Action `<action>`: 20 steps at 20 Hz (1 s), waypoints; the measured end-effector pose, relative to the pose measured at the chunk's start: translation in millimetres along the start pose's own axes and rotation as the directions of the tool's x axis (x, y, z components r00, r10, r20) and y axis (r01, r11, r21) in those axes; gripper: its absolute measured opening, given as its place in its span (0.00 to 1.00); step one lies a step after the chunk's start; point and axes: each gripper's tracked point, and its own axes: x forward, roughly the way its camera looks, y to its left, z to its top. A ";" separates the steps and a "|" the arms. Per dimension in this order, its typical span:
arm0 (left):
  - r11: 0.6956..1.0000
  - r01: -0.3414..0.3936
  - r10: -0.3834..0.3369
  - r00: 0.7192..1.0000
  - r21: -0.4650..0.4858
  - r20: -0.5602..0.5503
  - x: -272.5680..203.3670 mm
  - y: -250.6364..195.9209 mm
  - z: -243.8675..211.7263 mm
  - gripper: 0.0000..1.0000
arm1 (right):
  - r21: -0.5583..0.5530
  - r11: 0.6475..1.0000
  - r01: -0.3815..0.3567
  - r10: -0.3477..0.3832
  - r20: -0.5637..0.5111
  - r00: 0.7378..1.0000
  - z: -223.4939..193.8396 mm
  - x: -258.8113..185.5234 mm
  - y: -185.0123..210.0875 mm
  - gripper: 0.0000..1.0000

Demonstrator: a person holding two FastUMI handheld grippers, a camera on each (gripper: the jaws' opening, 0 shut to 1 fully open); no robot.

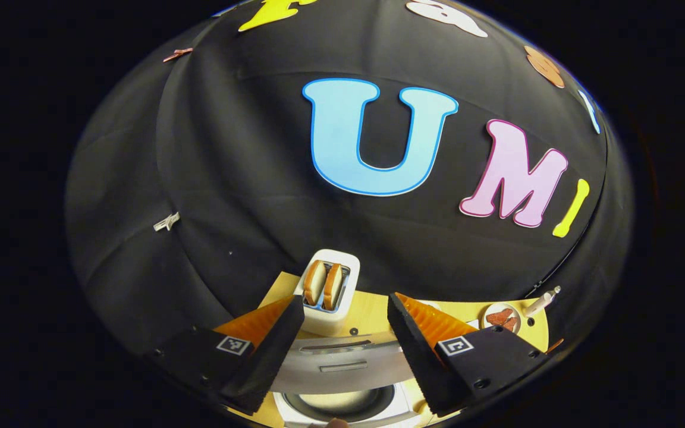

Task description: Close the left gripper, press the button to open the rice cooker; take a wooden spoon from the chopstick holder with the right hand, scoop a spoonful of rice and pour it into the rice cooker, then put the wooden spoon back into the chopstick holder.

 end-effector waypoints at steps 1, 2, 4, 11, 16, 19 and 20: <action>1.000 0.002 -0.002 1.000 0.000 -0.003 -6.3 -1.5 -8.0 0.99 | -0.004 1.000 -0.003 0.003 -0.008 1.000 -3.4 3.7 0.8 0.99; 1.000 0.002 -0.002 1.000 -0.001 -0.004 -13.2 -3.4 -17.4 0.99 | -0.011 1.000 0.002 -0.002 -0.018 1.000 -6.3 7.0 -1.1 0.99; 1.000 0.003 -0.003 1.000 0.000 -0.004 -26.5 -7.7 -40.3 0.99 | -0.005 1.000 -0.010 0.009 -0.029 1.000 -7.5 9.0 0.3 0.99; 0.999 -0.037 0.037 0.999 0.035 -0.005 -53.3 -15.5 -152.3 0.98 | -0.009 0.998 -0.060 0.059 -0.098 0.994 -36.1 12.8 12.4 0.99; 0.997 -0.062 0.061 0.998 0.043 0.017 -48.6 -16.7 -212.4 0.97 | -0.053 0.988 -0.144 0.135 -0.148 0.980 -52.7 11.1 32.4 0.99; 0.998 -0.059 0.059 0.998 0.013 0.019 -41.5 -16.0 -233.3 0.98 | -0.060 0.984 -0.168 0.158 -0.146 0.977 -46.5 12.7 37.8 0.99; 0.998 -0.060 0.060 0.998 0.009 0.017 -39.0 -15.7 -240.3 0.98 | -0.059 0.983 -0.172 0.162 -0.145 0.976 -44.6 14.1 39.3 0.99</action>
